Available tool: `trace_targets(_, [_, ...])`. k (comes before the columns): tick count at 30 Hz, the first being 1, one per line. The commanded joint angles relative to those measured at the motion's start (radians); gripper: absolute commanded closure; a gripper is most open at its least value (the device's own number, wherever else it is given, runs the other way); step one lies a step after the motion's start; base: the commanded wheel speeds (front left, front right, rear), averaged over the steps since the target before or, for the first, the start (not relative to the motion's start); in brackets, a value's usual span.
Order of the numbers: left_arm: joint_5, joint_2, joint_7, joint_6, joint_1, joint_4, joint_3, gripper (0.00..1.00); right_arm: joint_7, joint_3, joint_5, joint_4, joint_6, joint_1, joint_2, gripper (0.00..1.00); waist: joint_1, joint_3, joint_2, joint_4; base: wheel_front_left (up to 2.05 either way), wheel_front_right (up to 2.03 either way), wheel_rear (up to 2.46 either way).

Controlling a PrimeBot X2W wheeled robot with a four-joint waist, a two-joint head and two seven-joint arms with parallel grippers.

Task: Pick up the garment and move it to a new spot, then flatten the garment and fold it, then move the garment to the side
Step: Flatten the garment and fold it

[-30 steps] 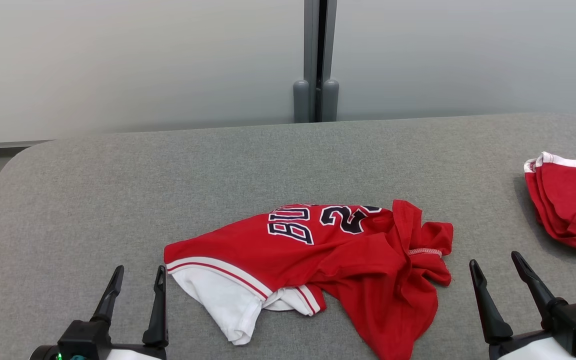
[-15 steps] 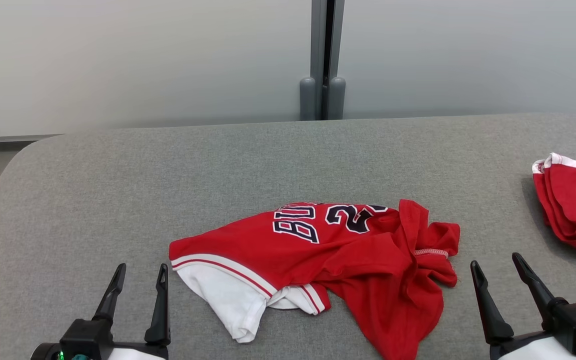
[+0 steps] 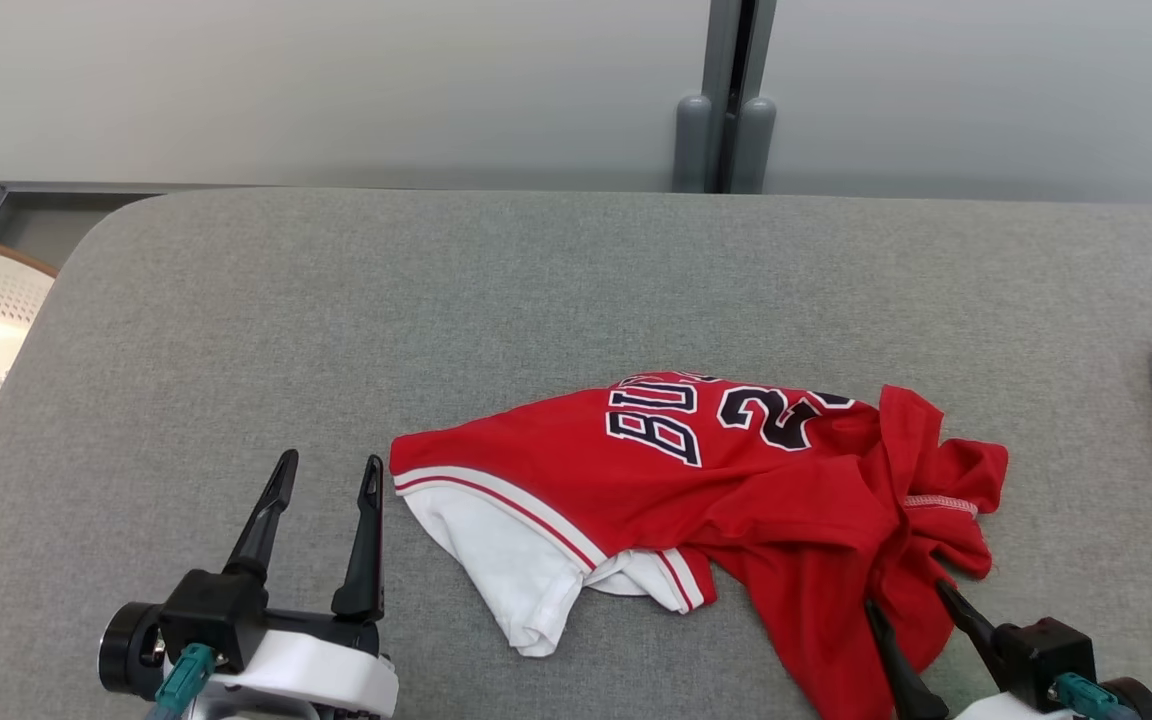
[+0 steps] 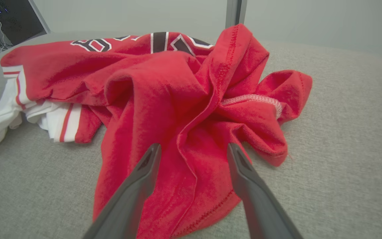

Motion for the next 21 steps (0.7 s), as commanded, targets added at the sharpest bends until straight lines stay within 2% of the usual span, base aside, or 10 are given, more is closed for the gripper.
trace_targets(1, [0.01,-0.002,-0.004,-0.004,-0.02,0.004,0.005,0.0,-0.011,0.003,0.004,0.015,0.0,-0.022,0.0,0.0,0.0,0.014,0.0,0.013,0.0,0.0,0.0])
trace_targets(4, [0.015,-0.011,-0.004,-0.01,-0.029,0.01,0.014,0.0,-0.018,0.025,0.019,0.079,0.0,-0.06,0.004,0.0,0.0,0.024,0.0,0.018,0.0,0.0,0.0])
trace_targets(5, [0.016,-0.013,-0.004,-0.012,-0.032,0.009,0.018,0.0,-0.014,0.035,0.025,0.1,0.0,-0.074,0.004,0.19,0.0,0.028,0.0,0.017,0.0,0.0,0.0])
trace_targets(6, [0.019,-0.017,-0.004,-0.016,-0.034,0.011,0.021,0.0,-0.02,0.038,0.029,0.115,0.0,-0.087,0.003,0.62,0.0,0.03,0.0,0.016,0.0,0.0,0.0])
trace_targets(7, [0.023,-0.02,-0.004,-0.018,-0.036,0.013,0.023,0.0,-0.029,0.039,0.037,0.129,0.0,-0.099,0.004,1.0,0.0,0.03,0.0,0.016,0.0,0.0,0.0])
trace_targets(14, [0.038,-0.034,-0.004,-0.035,-0.028,0.018,0.049,0.0,-0.089,-0.036,0.059,0.117,0.0,-0.11,0.001,1.0,0.0,0.029,0.0,0.003,0.0,0.0,0.0])
trace_targets(21, [0.052,-0.043,-0.004,-0.052,-0.031,0.025,0.068,0.0,-0.076,-0.166,0.109,0.091,0.0,-0.079,0.019,1.0,0.0,0.035,0.0,-0.022,0.0,0.0,0.0])
